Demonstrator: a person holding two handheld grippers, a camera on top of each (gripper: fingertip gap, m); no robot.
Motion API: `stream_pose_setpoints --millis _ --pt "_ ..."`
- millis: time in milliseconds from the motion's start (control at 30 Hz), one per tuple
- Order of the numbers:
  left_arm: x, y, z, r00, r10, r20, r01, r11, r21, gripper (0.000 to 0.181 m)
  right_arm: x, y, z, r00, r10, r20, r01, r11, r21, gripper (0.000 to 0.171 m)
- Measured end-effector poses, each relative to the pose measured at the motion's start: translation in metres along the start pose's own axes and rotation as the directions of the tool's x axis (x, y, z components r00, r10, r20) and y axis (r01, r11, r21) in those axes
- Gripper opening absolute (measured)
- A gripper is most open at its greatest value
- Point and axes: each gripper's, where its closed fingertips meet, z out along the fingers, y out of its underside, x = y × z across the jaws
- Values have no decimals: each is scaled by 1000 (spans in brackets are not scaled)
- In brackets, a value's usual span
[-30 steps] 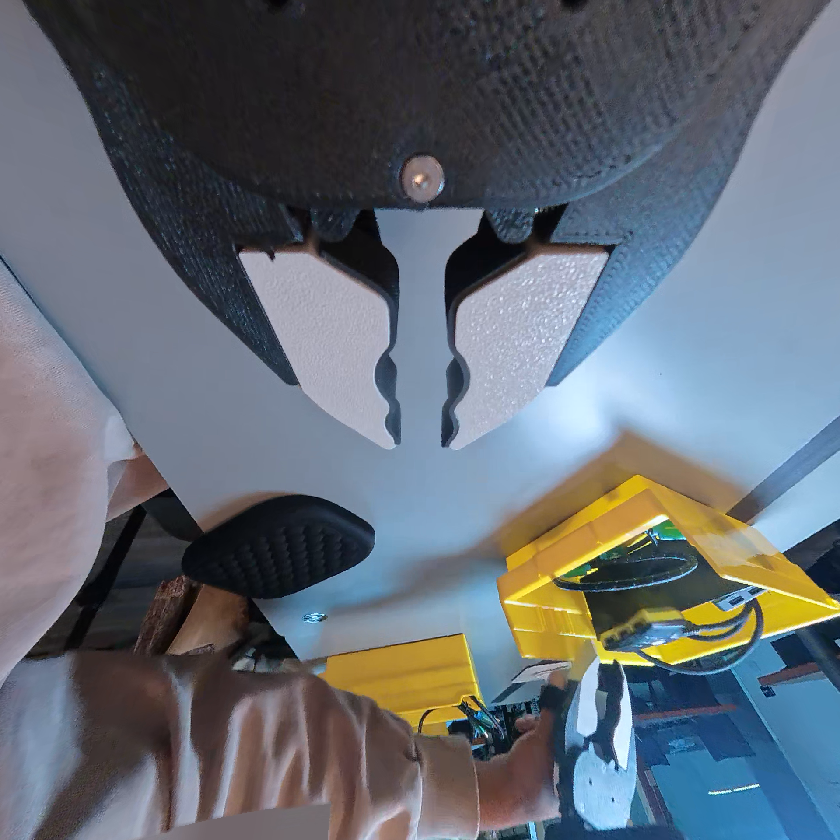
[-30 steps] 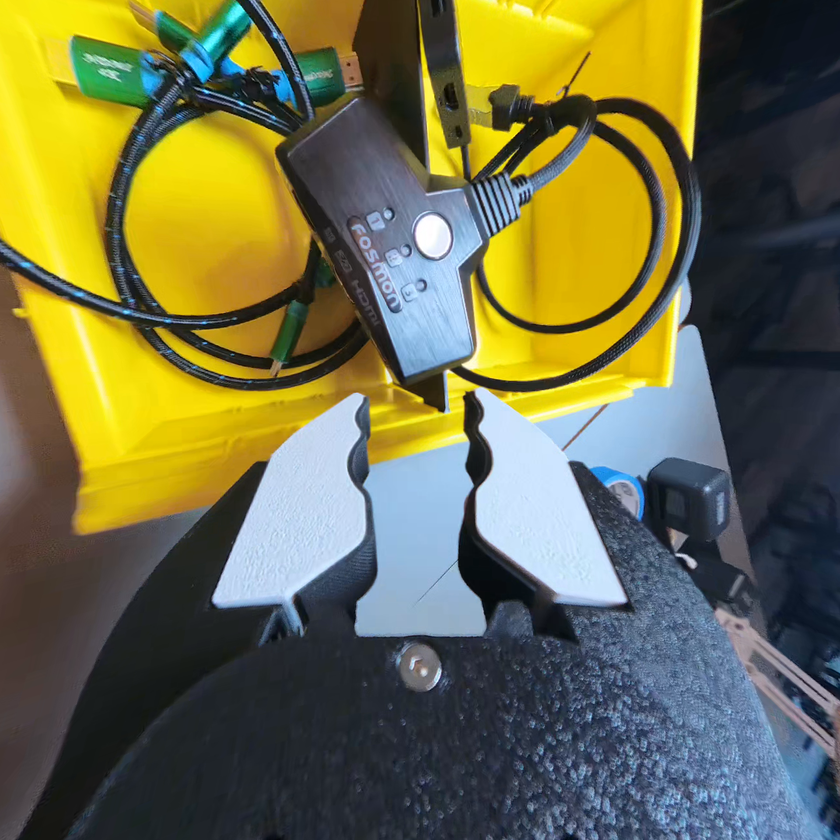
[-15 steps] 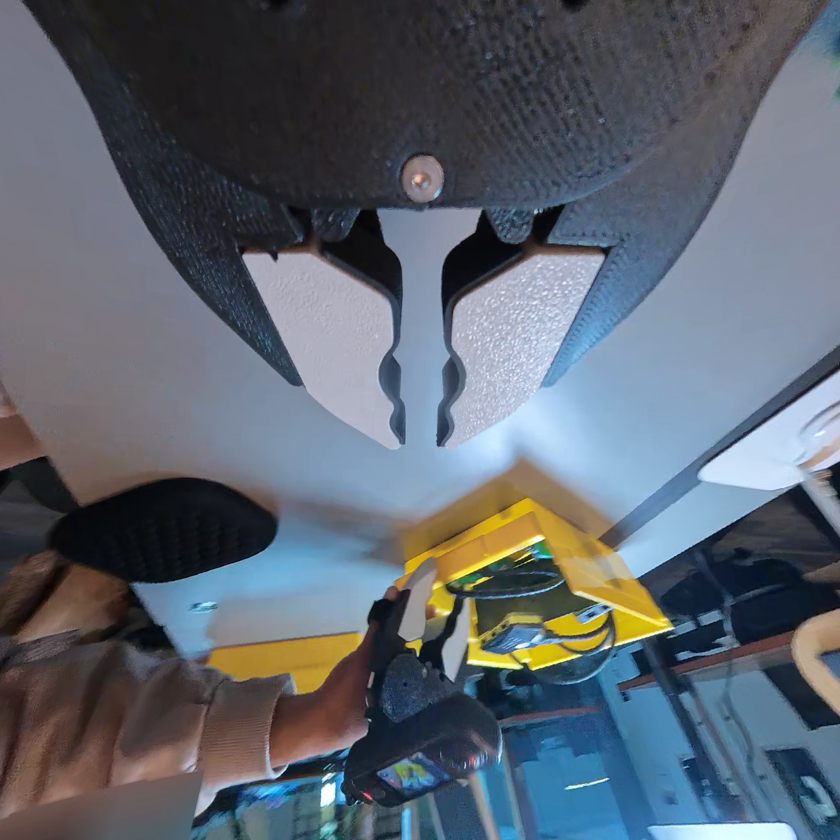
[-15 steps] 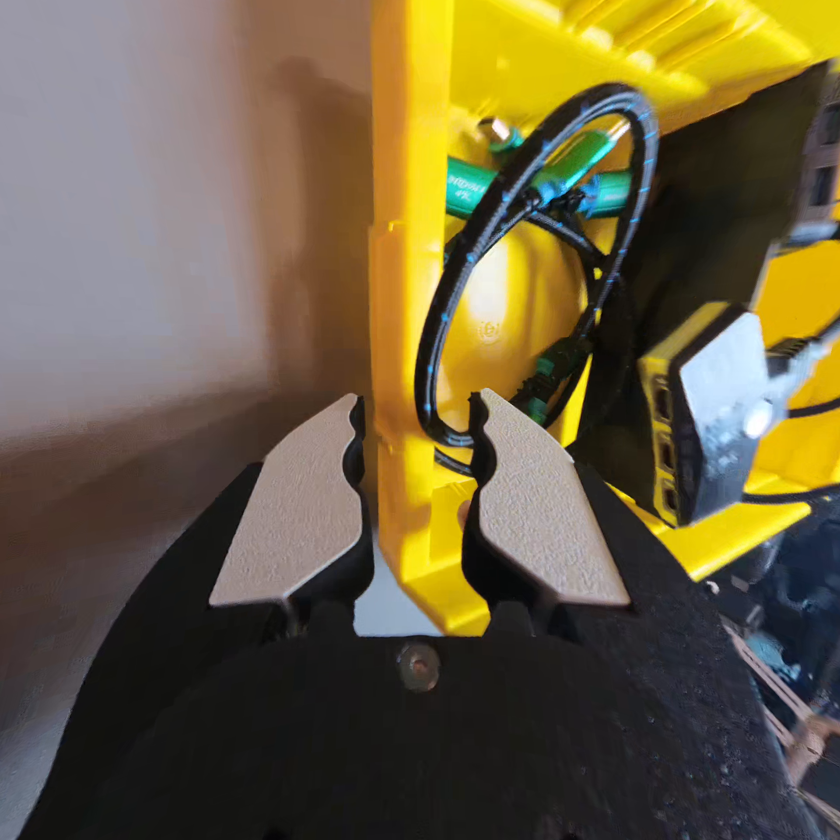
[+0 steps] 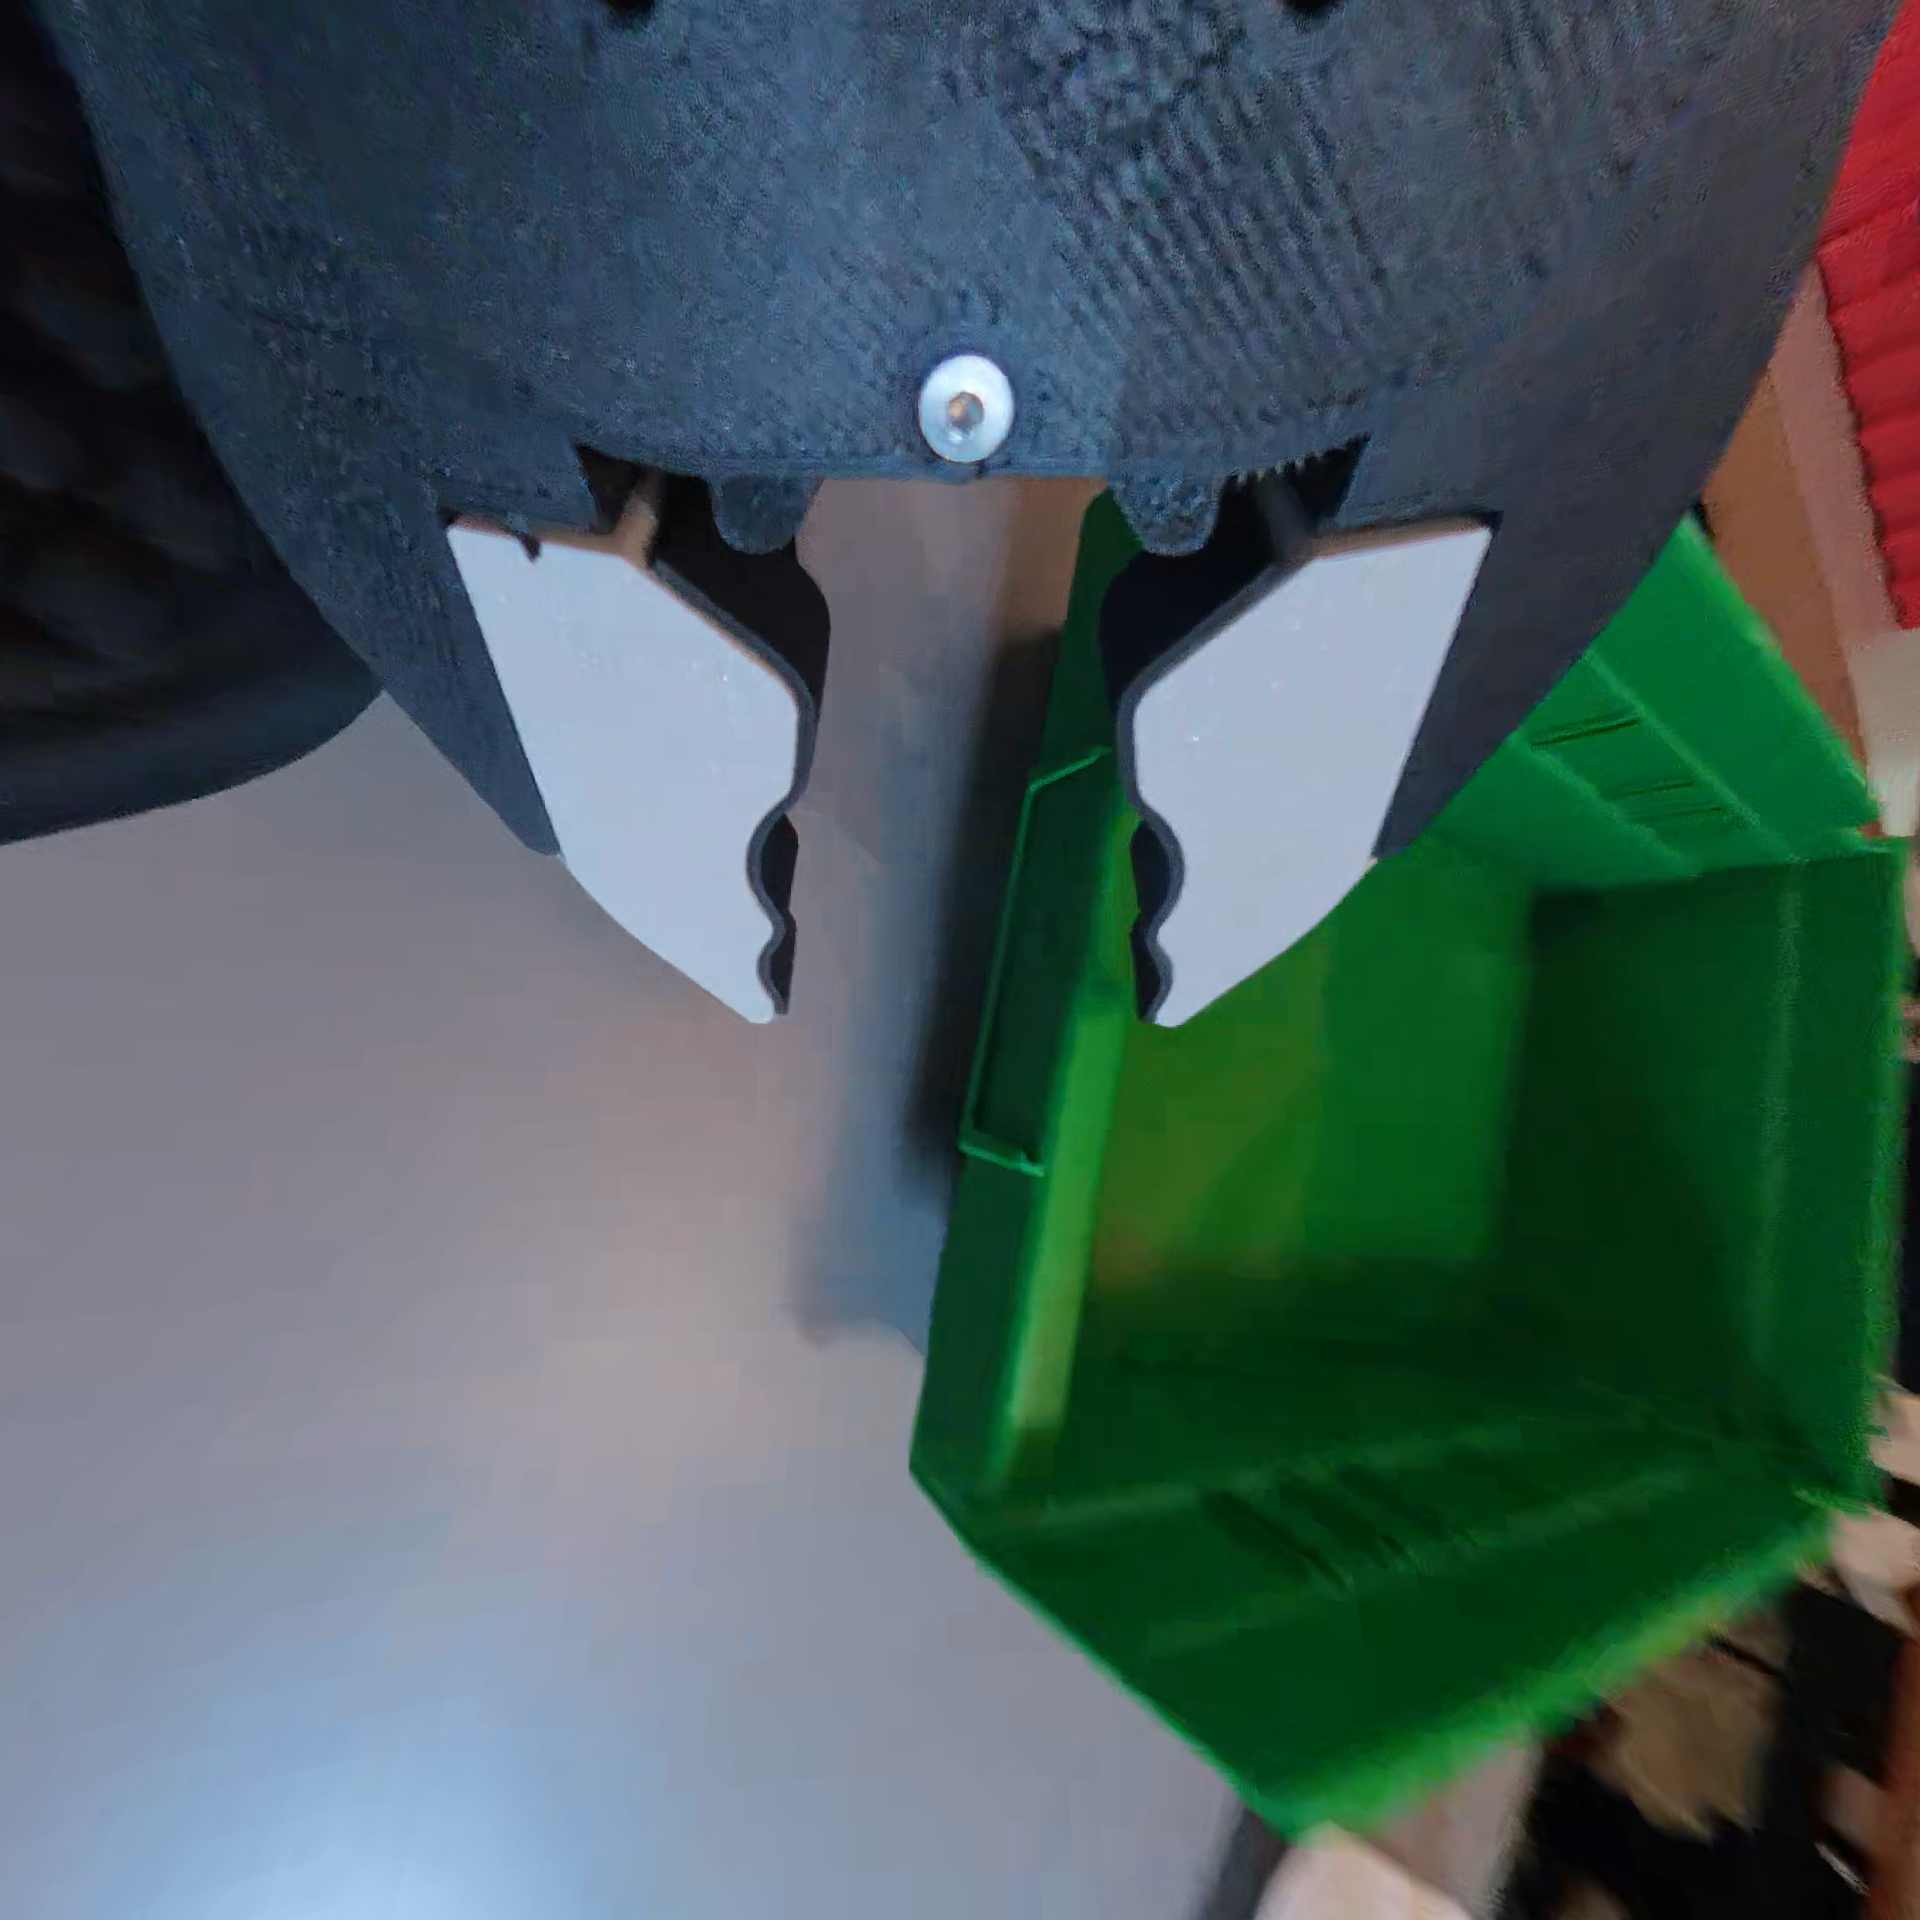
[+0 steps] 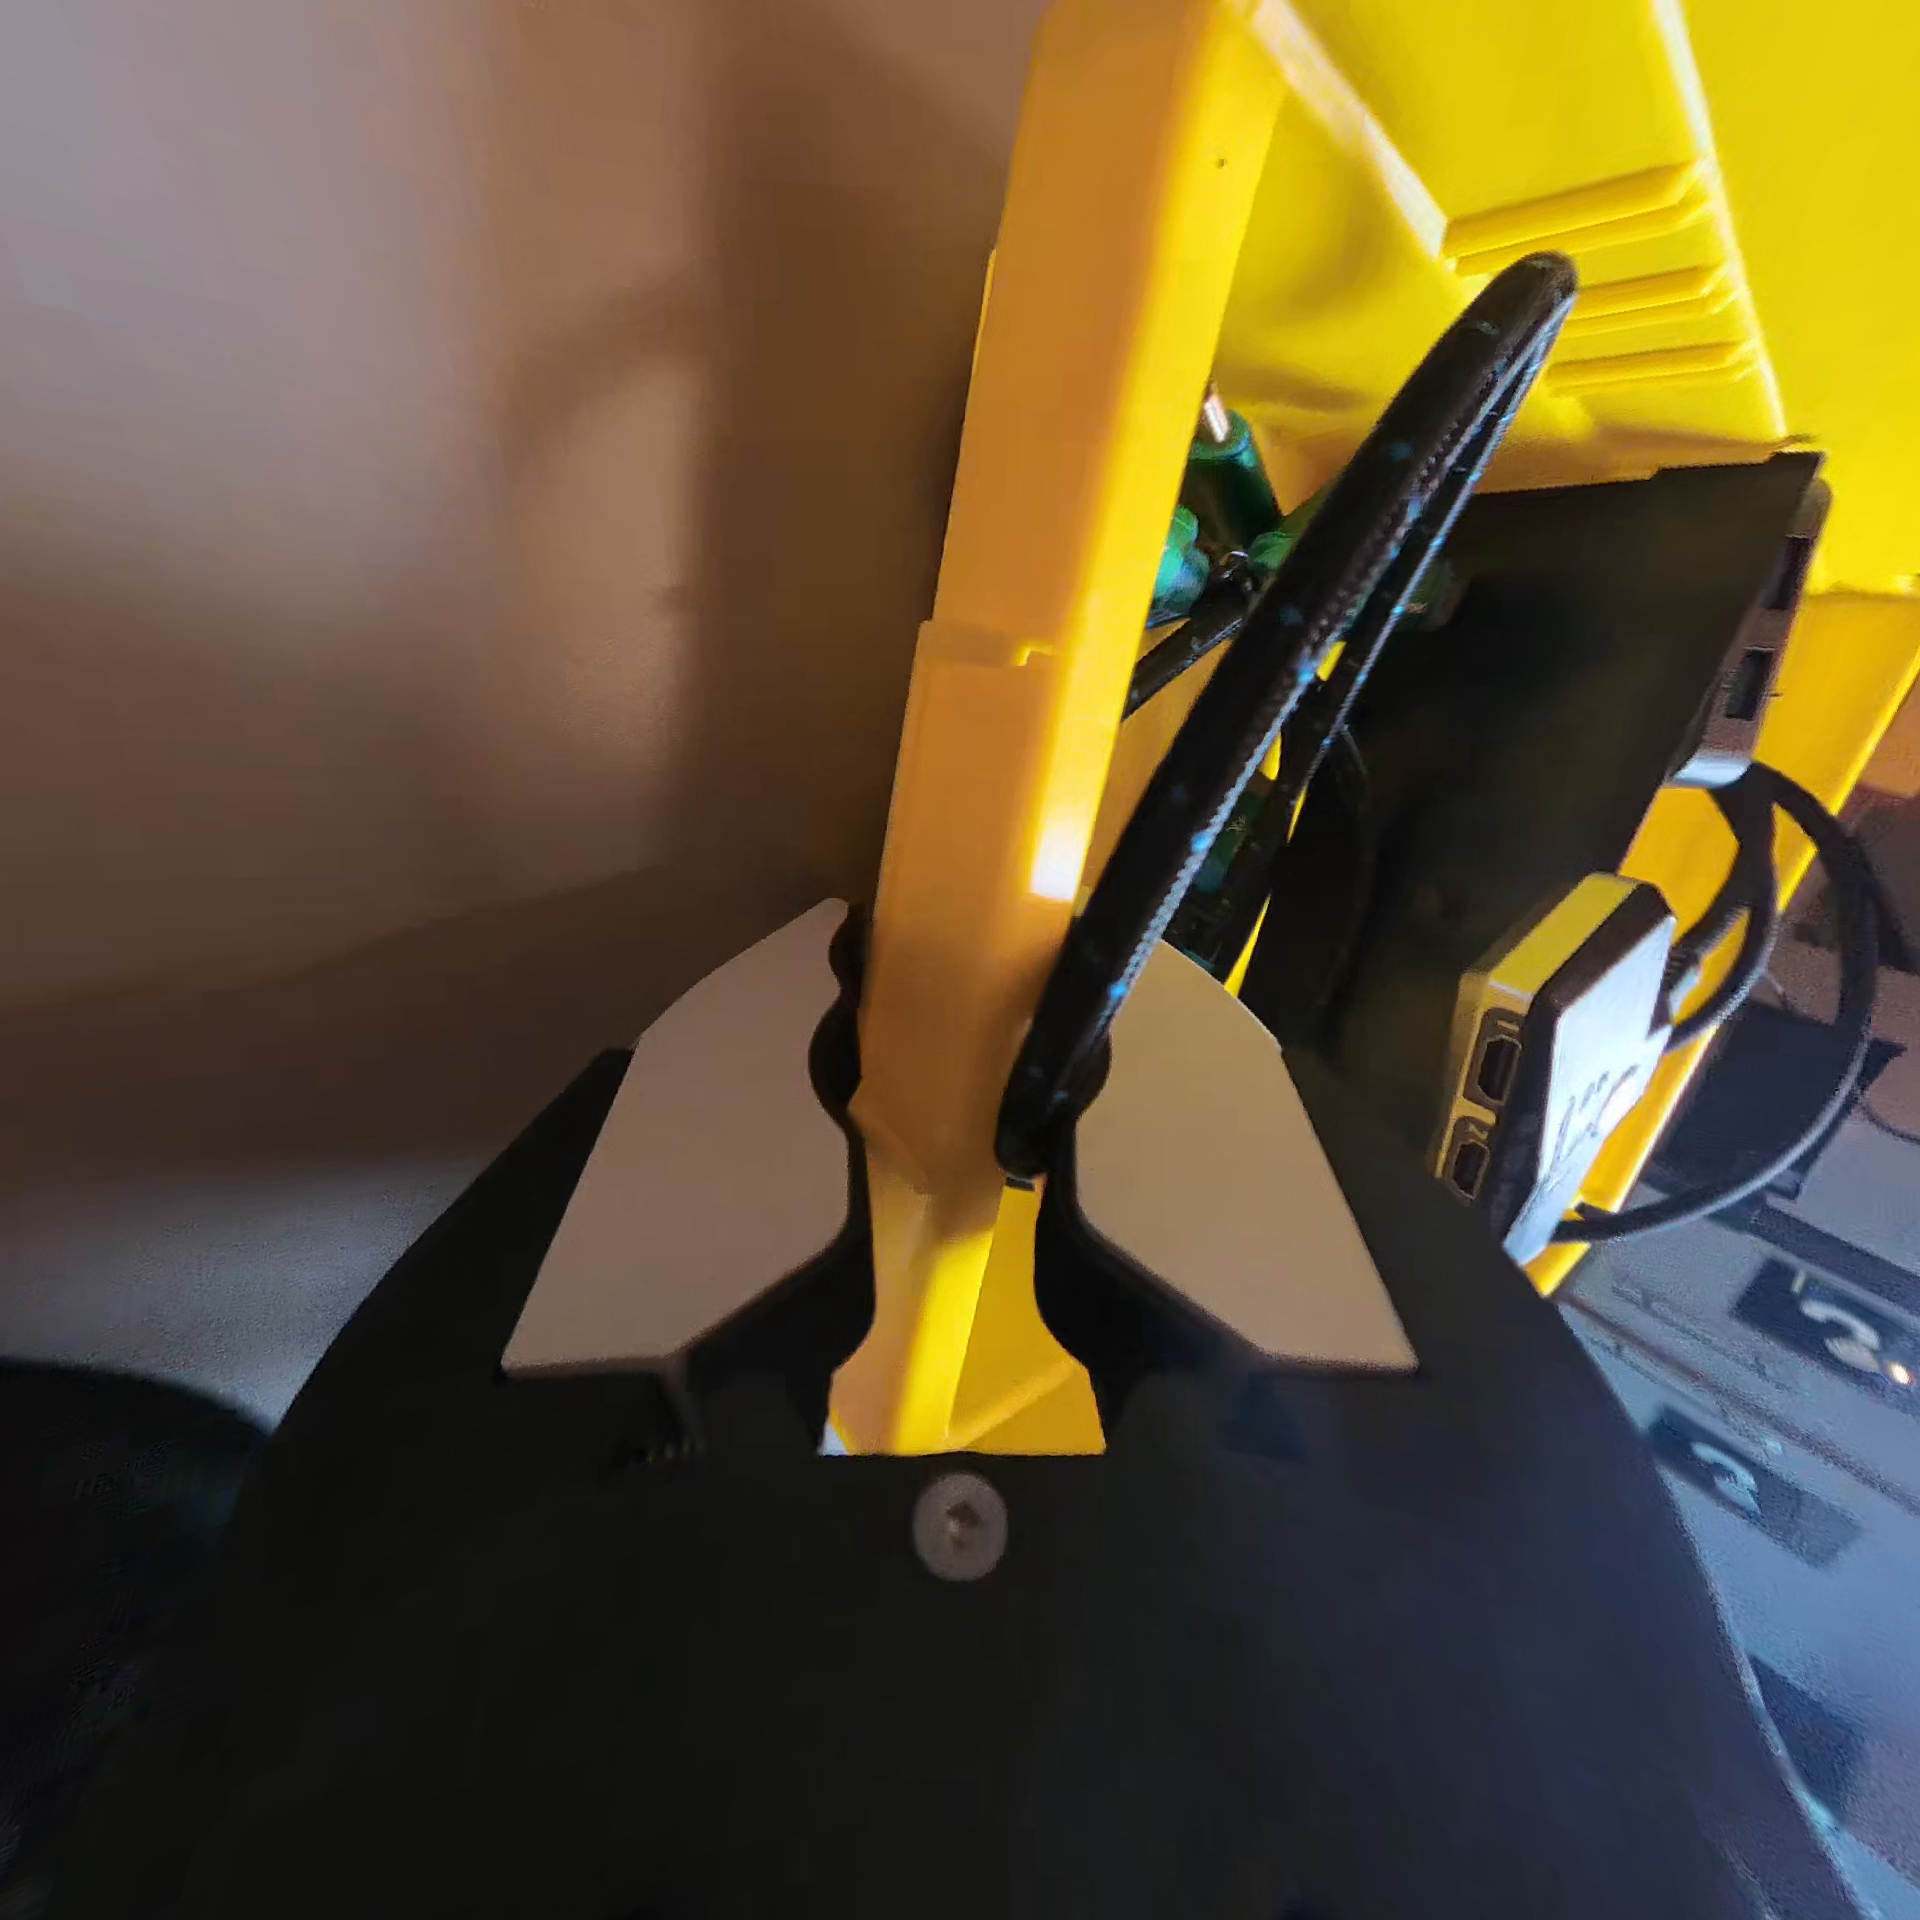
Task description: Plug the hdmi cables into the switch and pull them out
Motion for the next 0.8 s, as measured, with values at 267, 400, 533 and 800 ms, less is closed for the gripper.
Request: stream_pose_setpoints --millis 267,400,533,800 --pt "-22 -8 37 924 297 239 -298 954 -35 33 -25 -28 -132 852 494 174 -506 694 512 37" --pt "4 -39 37 912 353 207 -373 926 63 33 -15 50 -142 618 780 99 -697 484 529 37" --pt "48 -83 32 885 441 153 -464 864 196 34 -20 78 -129 444 875 195 -807 295 511 43" --pt "100 -154 12 903 428 41 -406 817 410 61 3 65 -91 412 885 217 -837 273 475 52"
